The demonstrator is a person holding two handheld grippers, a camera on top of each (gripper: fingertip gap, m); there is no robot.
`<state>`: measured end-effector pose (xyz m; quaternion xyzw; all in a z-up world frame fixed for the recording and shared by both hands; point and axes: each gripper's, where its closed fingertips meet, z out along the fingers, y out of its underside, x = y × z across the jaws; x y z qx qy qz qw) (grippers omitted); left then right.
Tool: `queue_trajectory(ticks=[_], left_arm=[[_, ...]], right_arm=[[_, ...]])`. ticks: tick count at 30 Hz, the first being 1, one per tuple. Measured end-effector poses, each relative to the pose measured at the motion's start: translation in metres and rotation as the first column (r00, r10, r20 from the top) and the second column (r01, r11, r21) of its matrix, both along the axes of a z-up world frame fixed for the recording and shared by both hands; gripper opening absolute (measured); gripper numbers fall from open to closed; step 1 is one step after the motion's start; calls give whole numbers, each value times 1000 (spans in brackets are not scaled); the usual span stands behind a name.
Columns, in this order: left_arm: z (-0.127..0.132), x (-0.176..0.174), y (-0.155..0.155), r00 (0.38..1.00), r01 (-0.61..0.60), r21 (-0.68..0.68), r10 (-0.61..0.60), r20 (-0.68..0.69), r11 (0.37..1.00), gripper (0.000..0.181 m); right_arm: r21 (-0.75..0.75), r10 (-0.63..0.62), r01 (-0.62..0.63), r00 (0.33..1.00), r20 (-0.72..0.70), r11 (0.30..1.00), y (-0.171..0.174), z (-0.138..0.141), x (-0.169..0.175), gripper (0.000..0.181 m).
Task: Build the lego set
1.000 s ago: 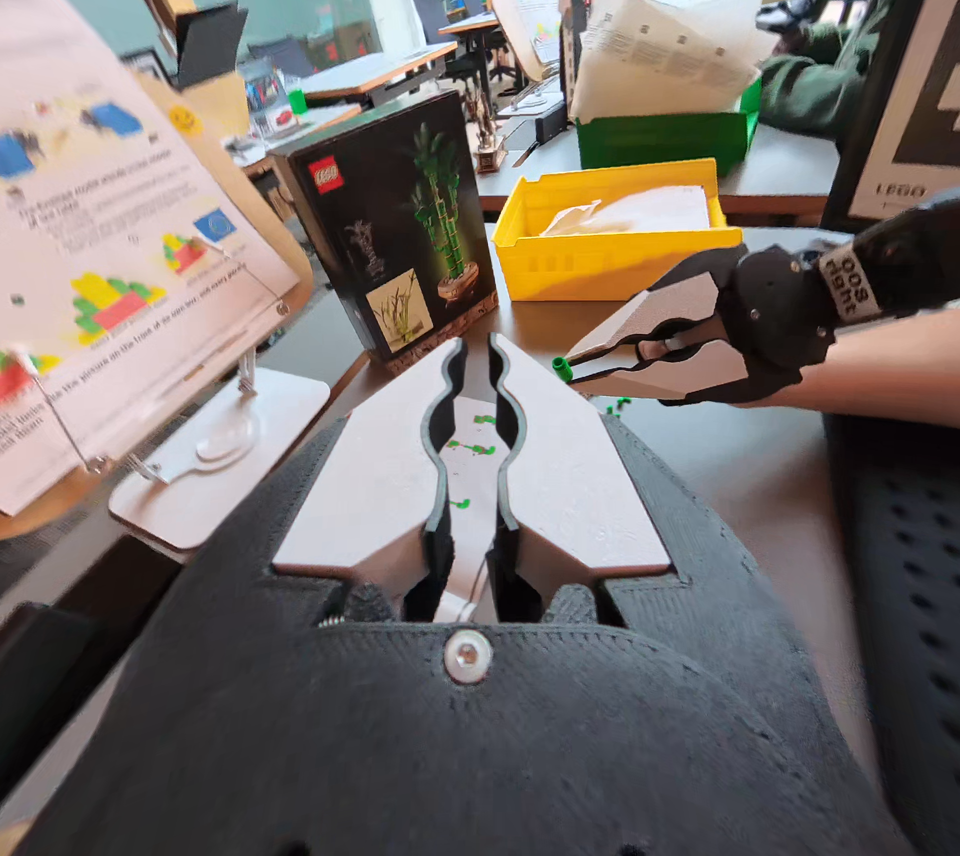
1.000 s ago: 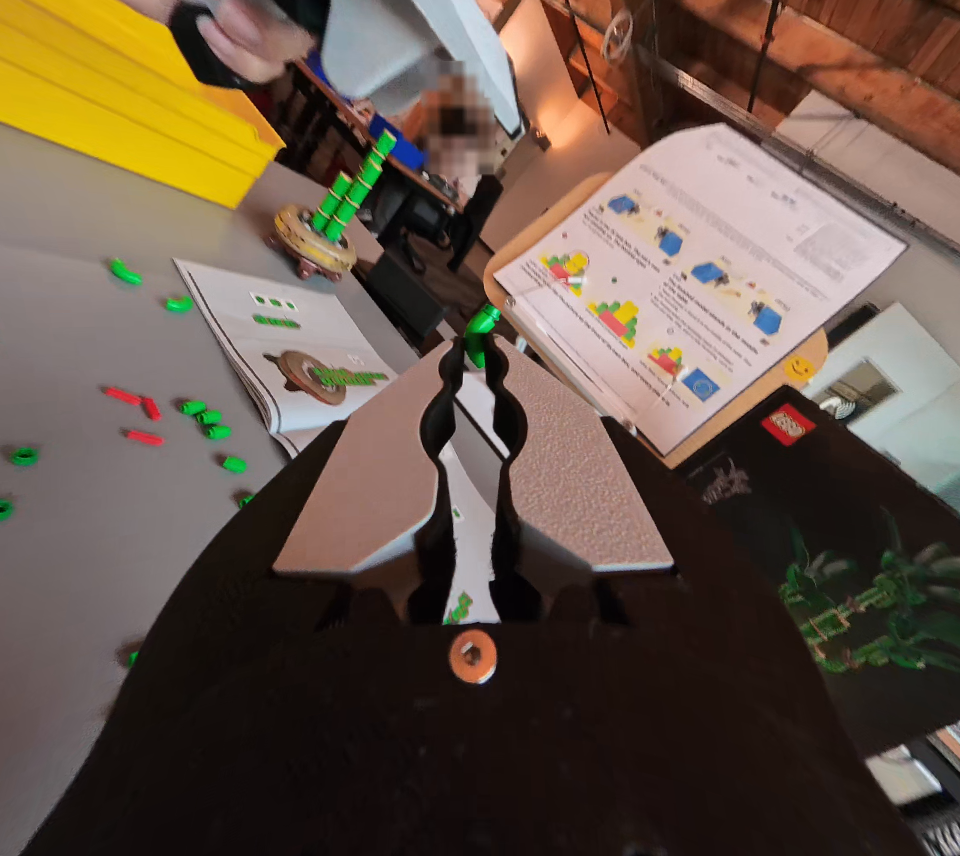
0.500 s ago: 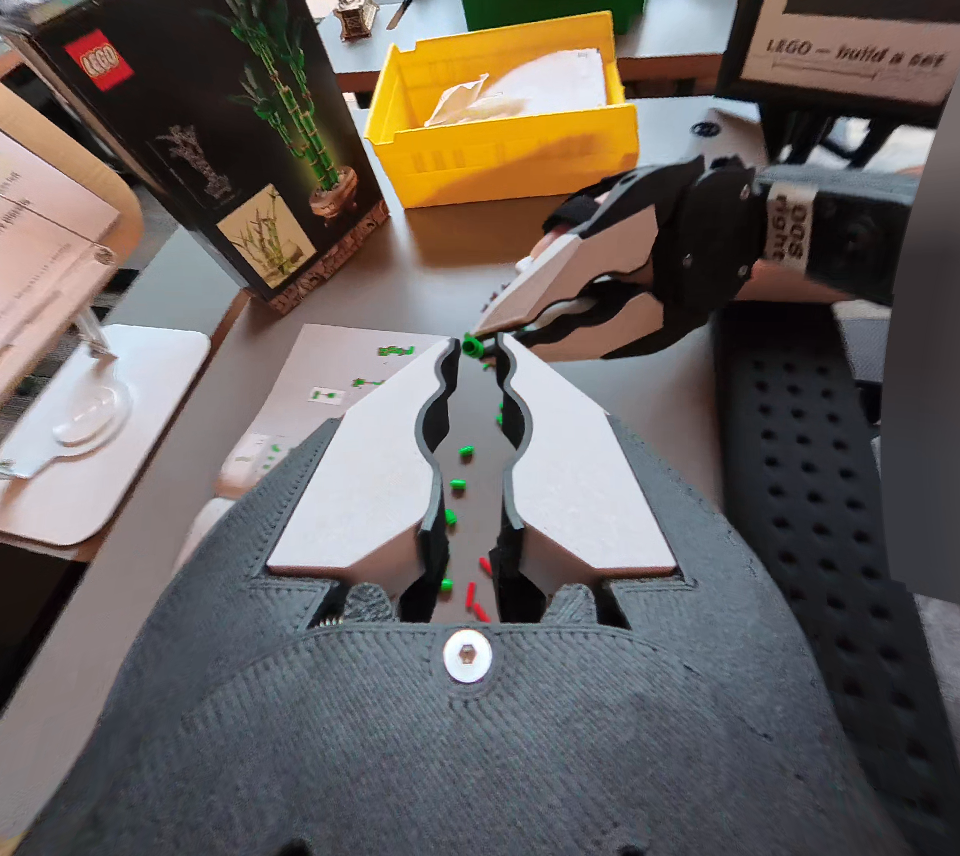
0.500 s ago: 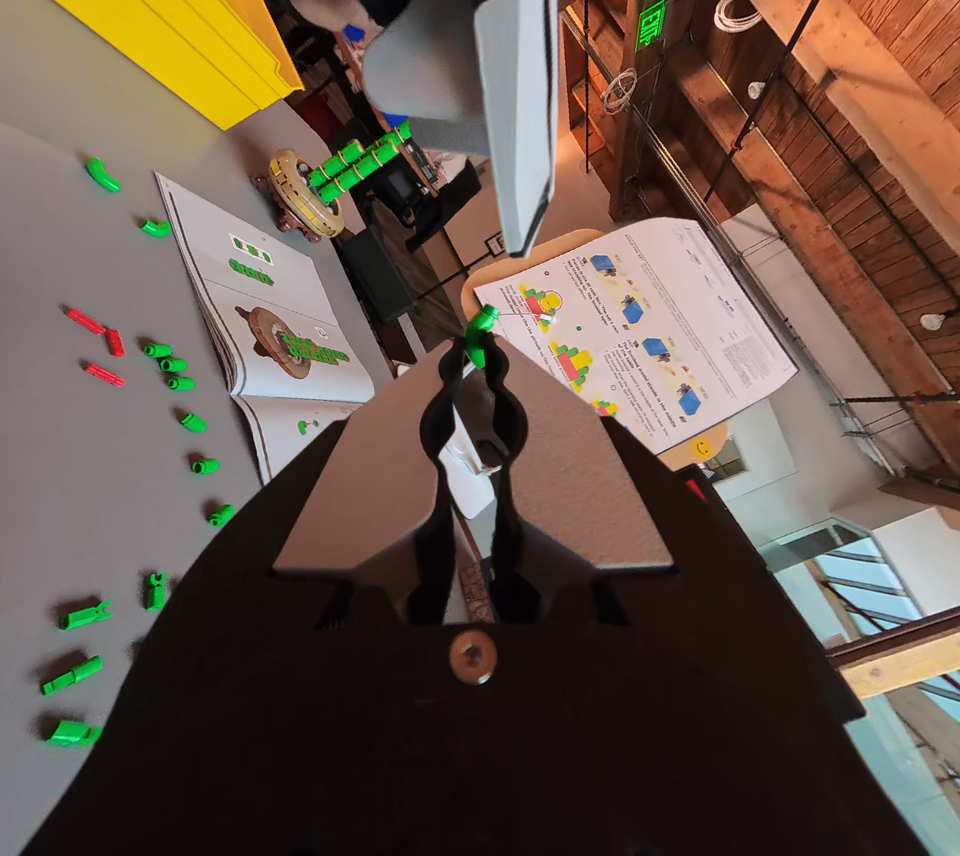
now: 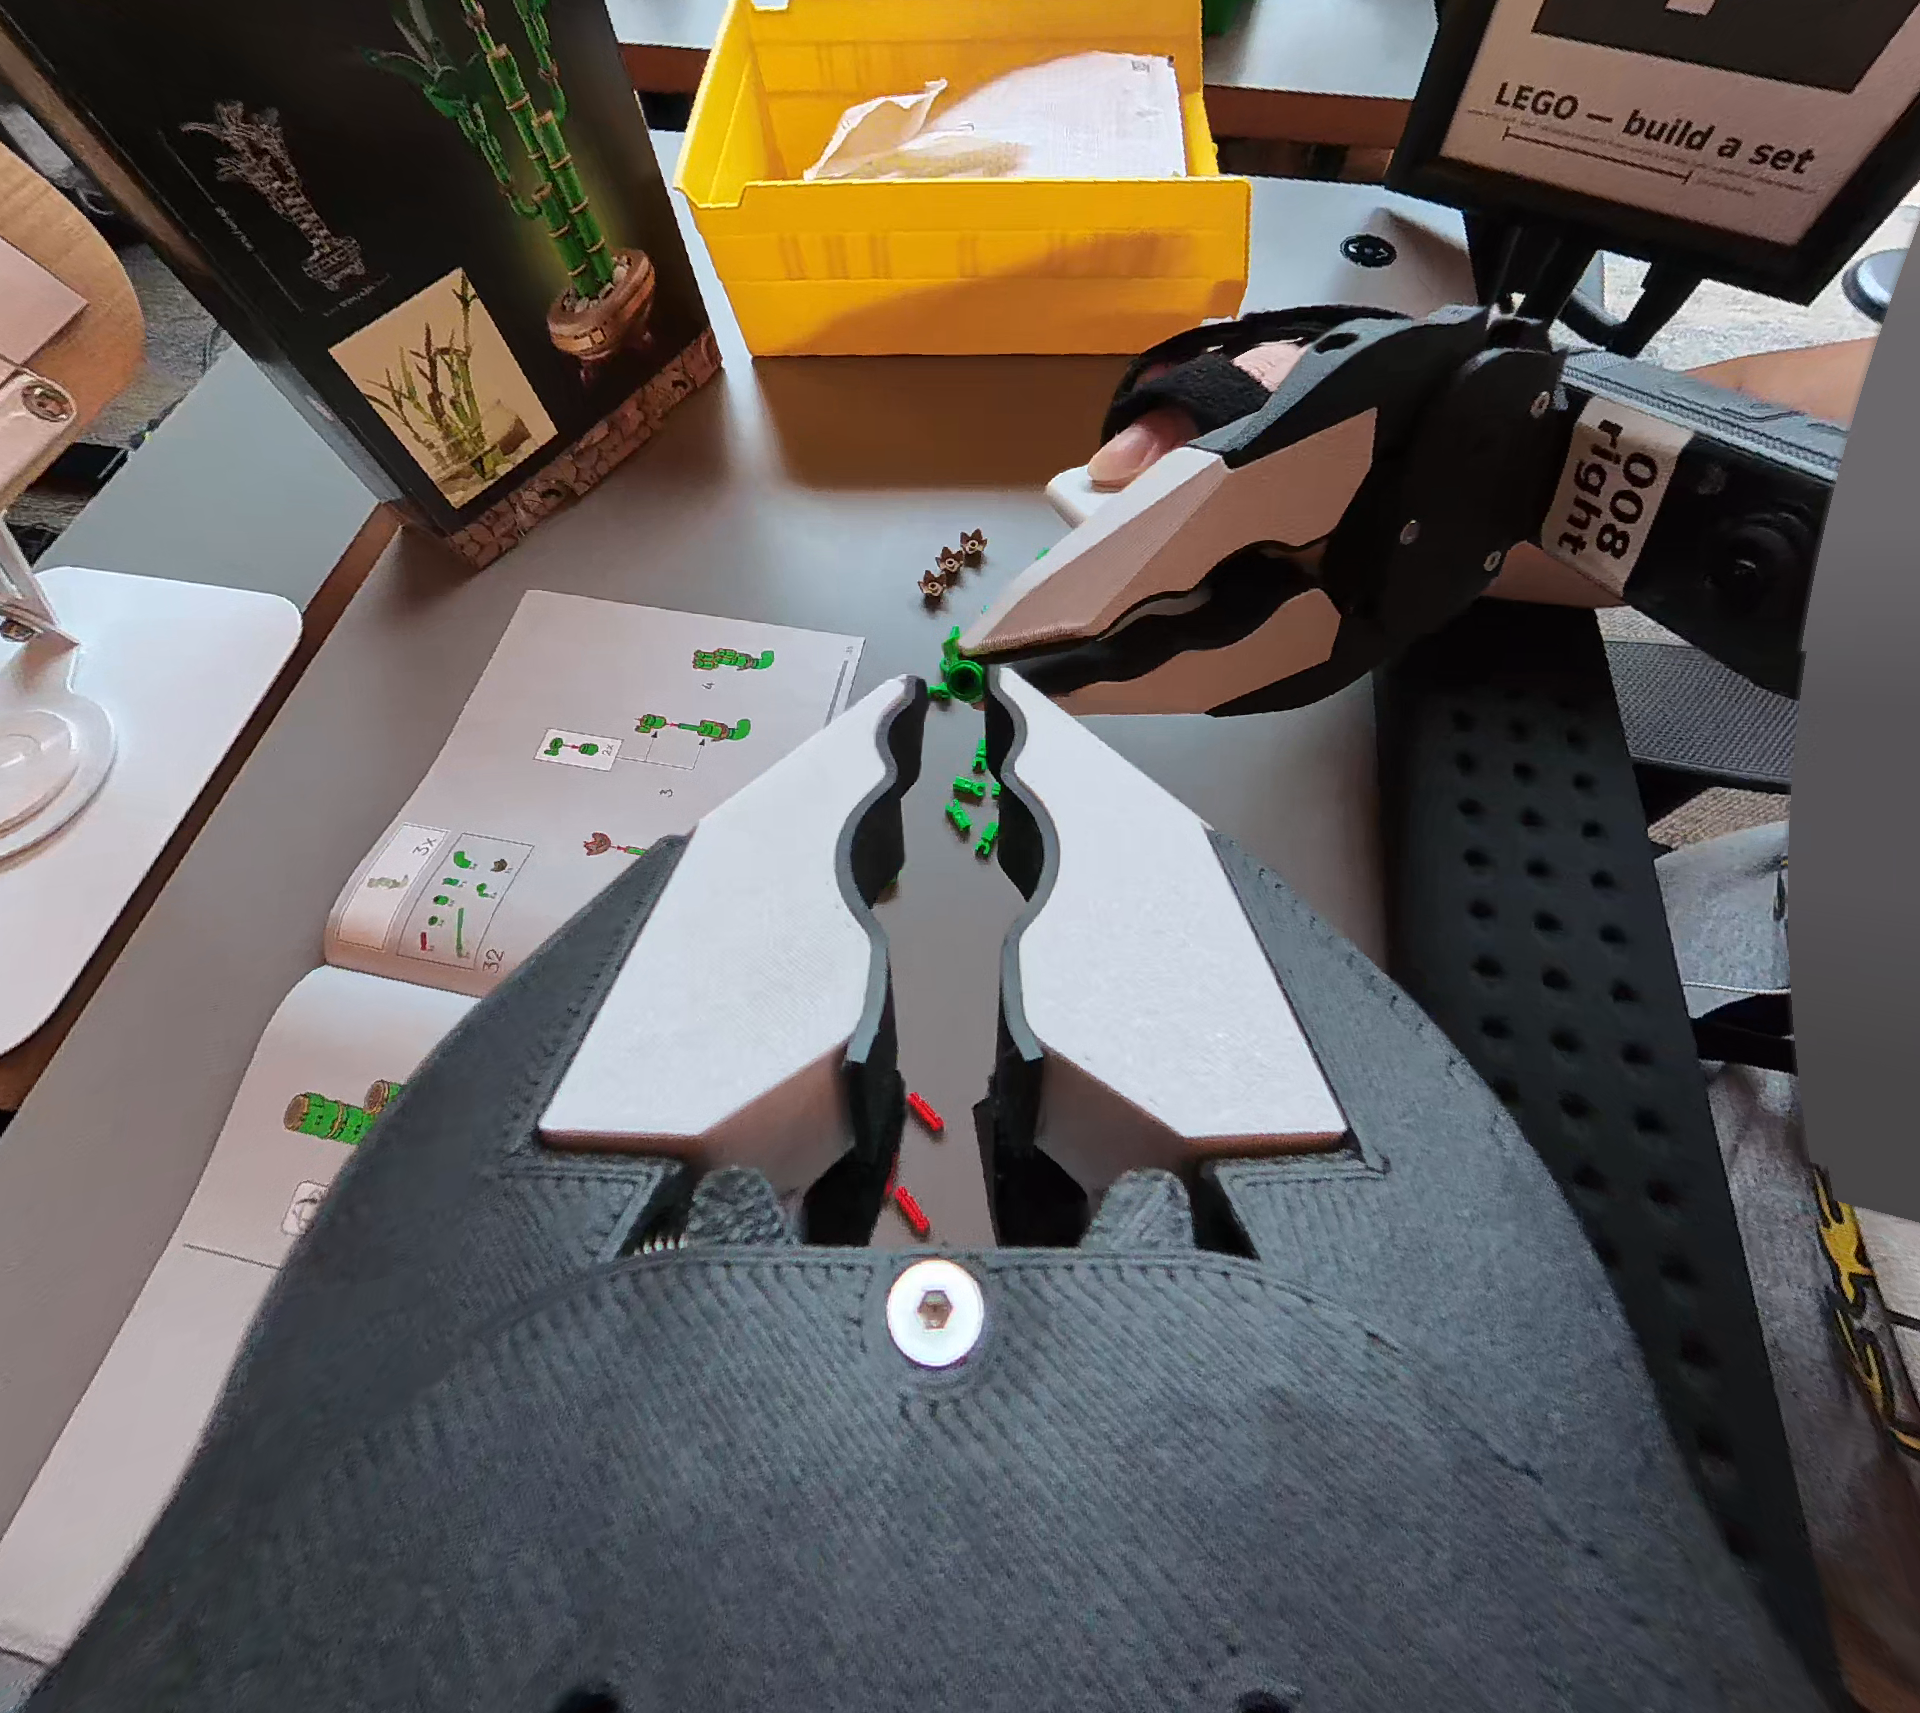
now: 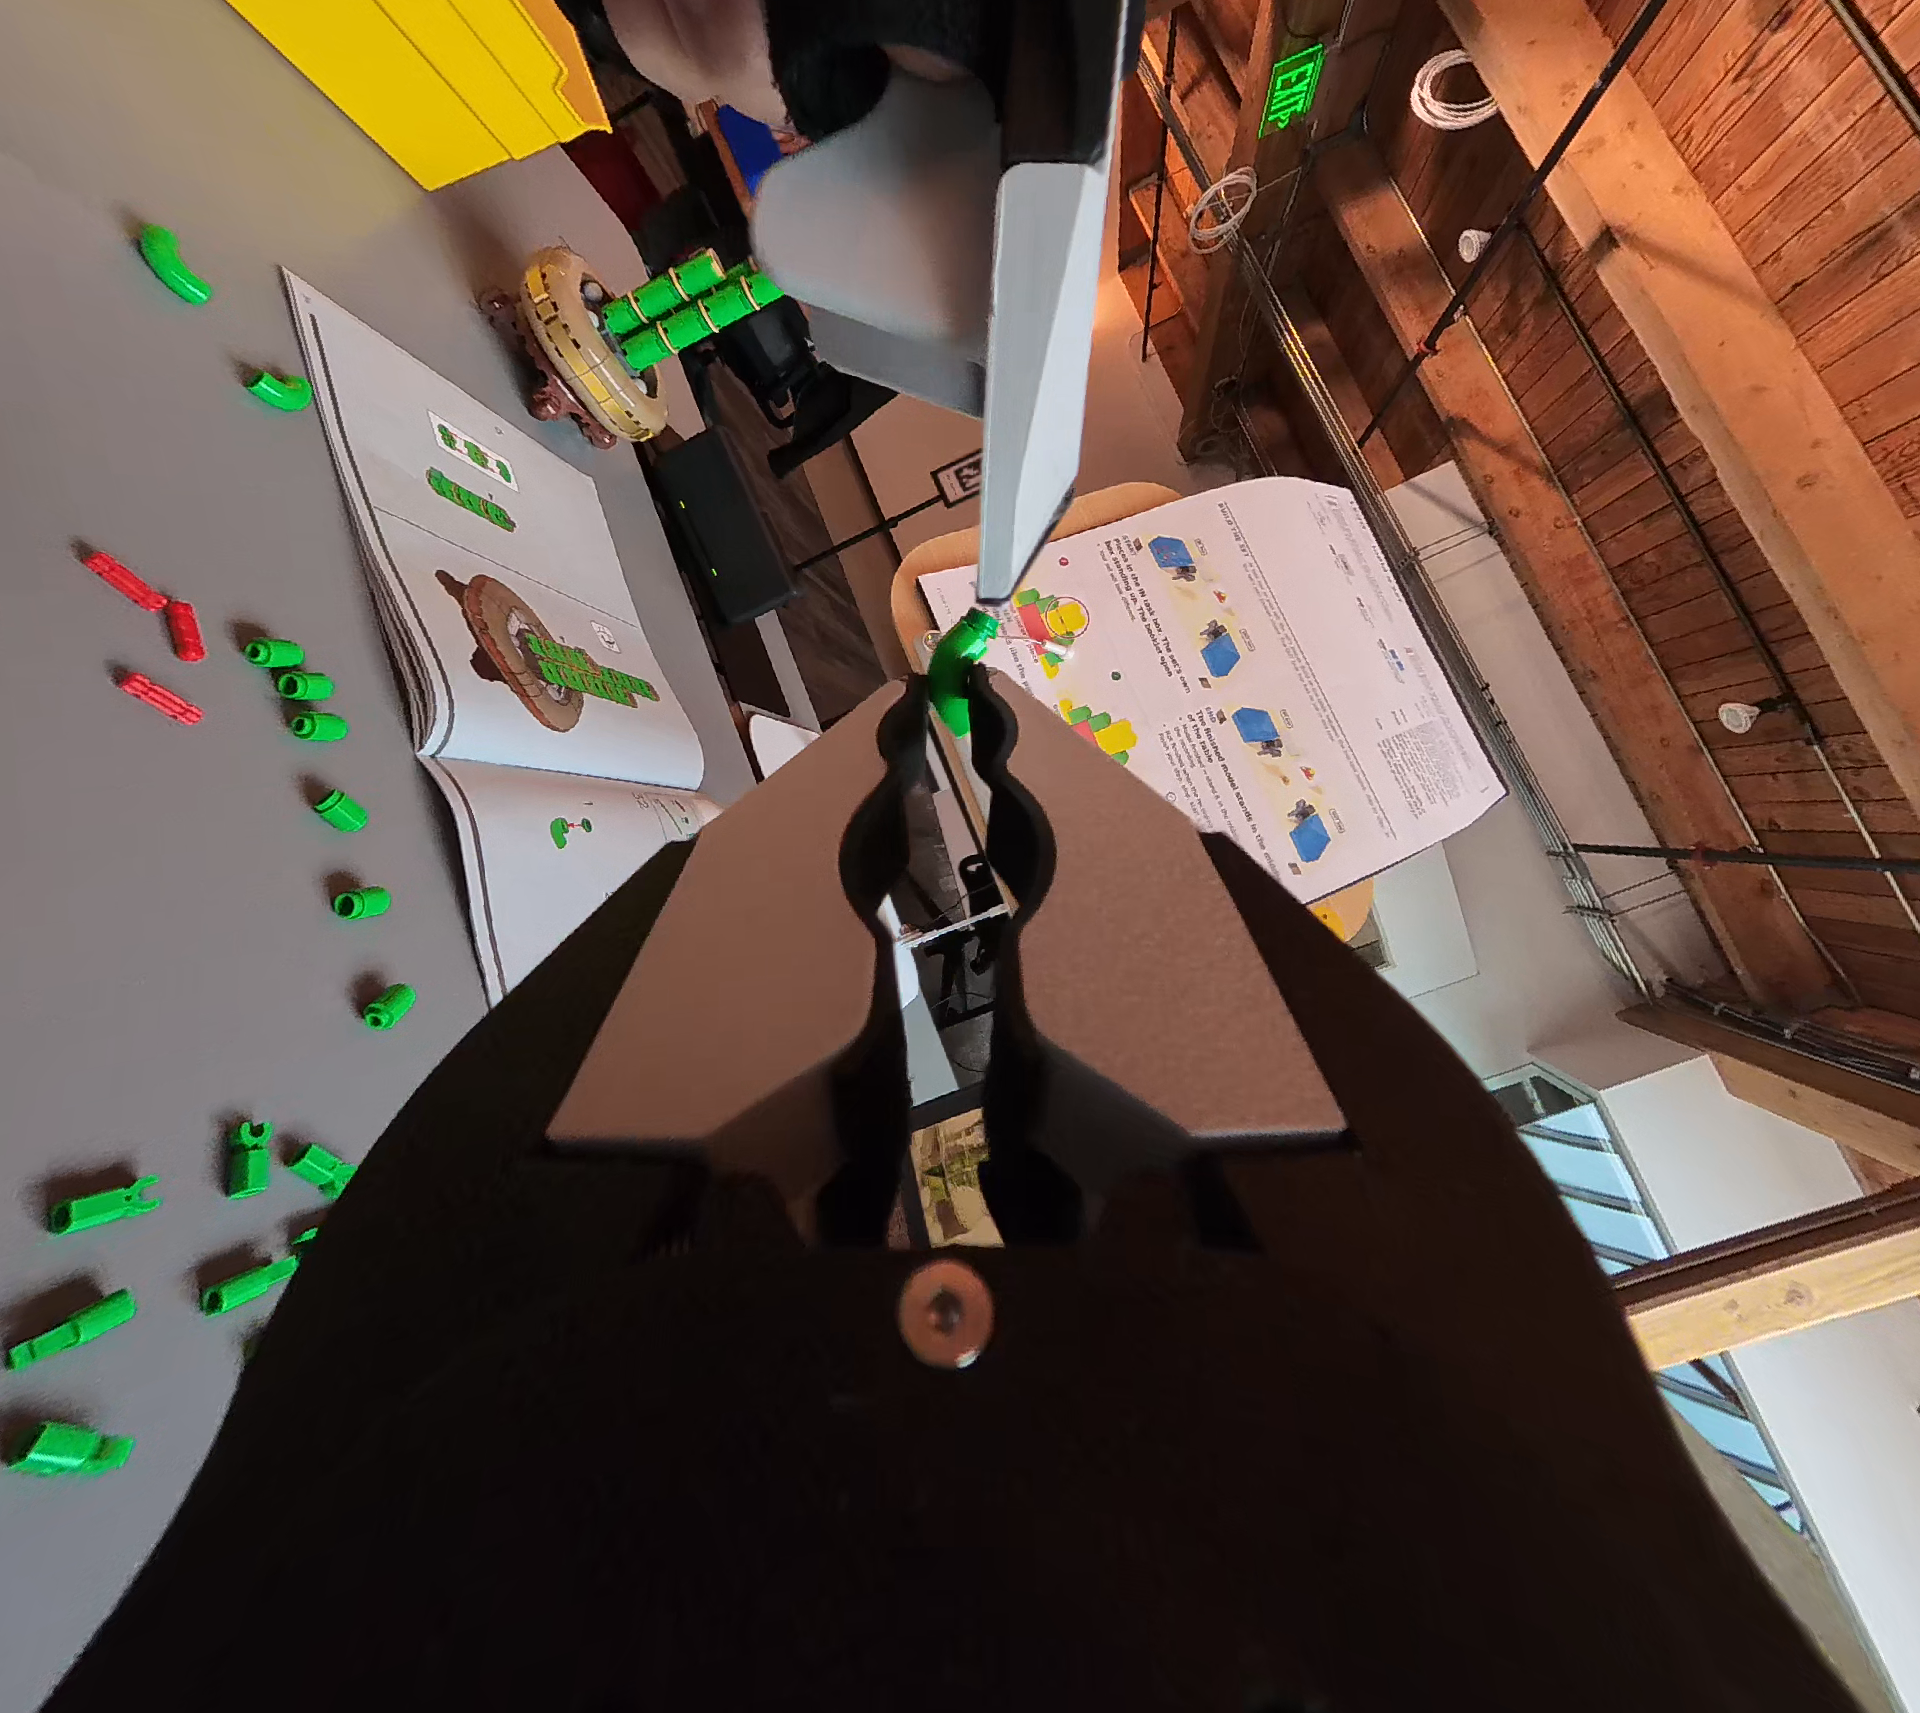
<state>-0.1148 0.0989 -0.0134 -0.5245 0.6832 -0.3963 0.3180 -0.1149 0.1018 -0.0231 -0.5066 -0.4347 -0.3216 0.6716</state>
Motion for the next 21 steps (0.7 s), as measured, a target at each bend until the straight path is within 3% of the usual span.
queue_trajectory(ticks=[21], left_arm=[[-2,-3,-4,999,47,63,-48,12,997,7]], right_arm=[[19,11,-11,999,35,1000,-3,0,-5,6]])
